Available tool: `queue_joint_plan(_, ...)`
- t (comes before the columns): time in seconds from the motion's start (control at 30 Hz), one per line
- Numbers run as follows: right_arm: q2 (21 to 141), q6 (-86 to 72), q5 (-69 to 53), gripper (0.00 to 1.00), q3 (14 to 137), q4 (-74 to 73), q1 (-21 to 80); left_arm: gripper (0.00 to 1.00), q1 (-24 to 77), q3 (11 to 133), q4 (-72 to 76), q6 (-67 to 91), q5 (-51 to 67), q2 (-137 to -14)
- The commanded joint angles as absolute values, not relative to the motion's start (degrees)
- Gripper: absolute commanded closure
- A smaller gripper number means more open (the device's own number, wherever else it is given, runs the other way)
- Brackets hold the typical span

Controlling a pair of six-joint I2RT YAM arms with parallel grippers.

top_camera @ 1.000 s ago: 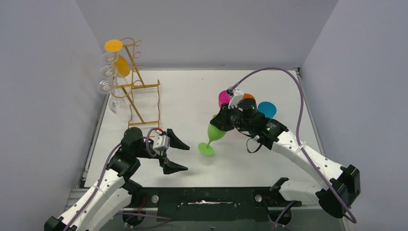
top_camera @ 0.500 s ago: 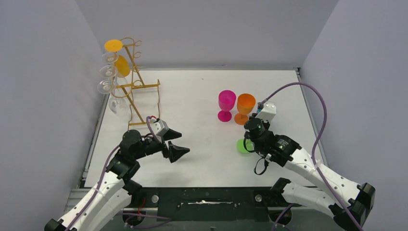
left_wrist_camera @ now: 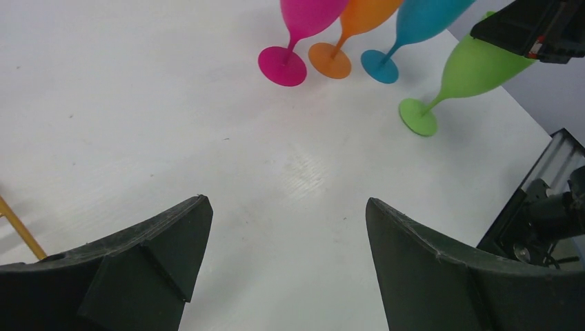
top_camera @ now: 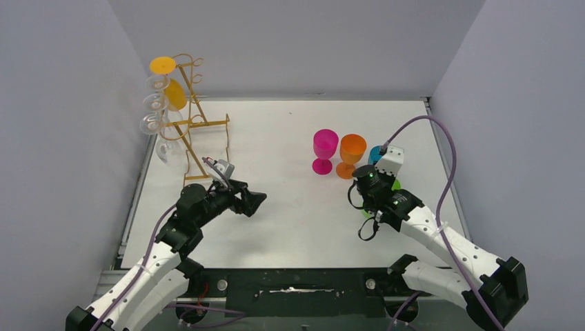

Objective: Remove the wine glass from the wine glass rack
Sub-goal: Place the wine glass at the center of the board.

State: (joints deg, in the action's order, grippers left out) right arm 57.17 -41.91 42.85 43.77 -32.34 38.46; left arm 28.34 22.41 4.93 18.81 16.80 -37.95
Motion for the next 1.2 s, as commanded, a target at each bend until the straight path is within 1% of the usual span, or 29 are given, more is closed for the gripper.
queue_joint_plan(0.0,54.55,-37.32,39.17,0.99,40.98,-22.44,33.24,0.17,28.12,23.72,4.58,20.21,9.73,-38.06)
queue_joint_plan(0.13,53.46,-35.27,38.63,0.94,39.72,-19.72,32.67,0.17,28.12,23.53,3.57,20.3,8.17,-37.62)
queue_joint_plan(0.33,54.73,-34.16,35.6,0.92,39.8,-19.74,32.61,0.17,28.12,23.44,2.04,20.22,4.88,-37.64)
queue_joint_plan(0.53,55.9,-33.89,36.35,0.9,40.66,-21.0,32.61,0.17,28.04,24.7,-1.93,20.3,1.18,-38.89)
queue_joint_plan(0.7,55.9,-32.89,35.48,0.83,41.78,-21.05,32.61,0.17,27.88,25.44,-4.29,21.26,-1.37,-40.23)
queue_joint_plan(0.8,55.58,-32.87,34.27,0.75,43.07,-22.06,32.59,0.15,27.78,25.32,-4.61,22.87,-4.38,-41.24)
queue_joint_plan(0.9,54.72,-33.12,32.63,0.7,44.63,-22.66,32.62,0.14,27.52,25.23,-3.45,23.95,-7.08,-43.35)
queue_joint_plan(0.93,54.37,-33.13,32.01,0.66,45.03,-22.65,32.61,0.14,27.39,25.1,-2.76,24.05,-8.09,-44.2)
queue_joint_plan(0.97,54.0,-33.13,31.25,0.6,45.45,-22.61,32.61,0.14,27.34,25.01,-2.36,24.45,-9.45,-45.2)
queue_joint_plan(1.07,53.17,-33.13,28.55,0.49,46.93,-22.8,32.61,0.14,27.01,25.57,-2.05,26.39,-15.55,-49.02)
queue_joint_plan(1.17,52.41,-33.26,26.74,0.39,48.22,-23.06,32.57,0.14,26.49,26.05,-0.86,27.74,-19.1,-52.37)
